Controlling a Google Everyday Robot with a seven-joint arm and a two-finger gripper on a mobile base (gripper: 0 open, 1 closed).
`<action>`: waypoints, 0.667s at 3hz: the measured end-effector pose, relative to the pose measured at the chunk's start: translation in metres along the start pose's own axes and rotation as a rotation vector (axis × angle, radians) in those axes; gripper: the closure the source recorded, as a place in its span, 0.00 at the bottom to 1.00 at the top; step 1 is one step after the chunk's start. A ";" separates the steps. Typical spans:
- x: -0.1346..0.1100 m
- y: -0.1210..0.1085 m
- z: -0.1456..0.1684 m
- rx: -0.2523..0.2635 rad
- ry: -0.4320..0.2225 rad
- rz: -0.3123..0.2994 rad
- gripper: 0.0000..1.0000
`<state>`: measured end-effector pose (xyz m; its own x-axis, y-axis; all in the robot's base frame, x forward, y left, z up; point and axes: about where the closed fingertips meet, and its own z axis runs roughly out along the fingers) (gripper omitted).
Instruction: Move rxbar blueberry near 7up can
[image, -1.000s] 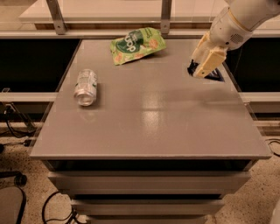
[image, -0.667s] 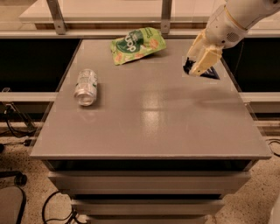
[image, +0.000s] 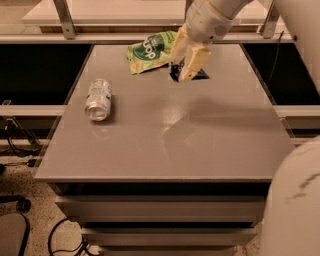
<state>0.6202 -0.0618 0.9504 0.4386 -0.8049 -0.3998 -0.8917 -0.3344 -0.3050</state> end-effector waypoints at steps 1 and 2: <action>-0.057 -0.011 0.024 -0.055 -0.060 -0.159 1.00; -0.116 -0.017 0.054 -0.088 -0.136 -0.311 1.00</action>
Offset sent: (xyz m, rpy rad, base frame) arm -0.0853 0.1520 -0.0007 -0.0065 0.0620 0.5735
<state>0.5901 0.0640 0.9553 0.6962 -0.5875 -0.4125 -0.7169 -0.5990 -0.3568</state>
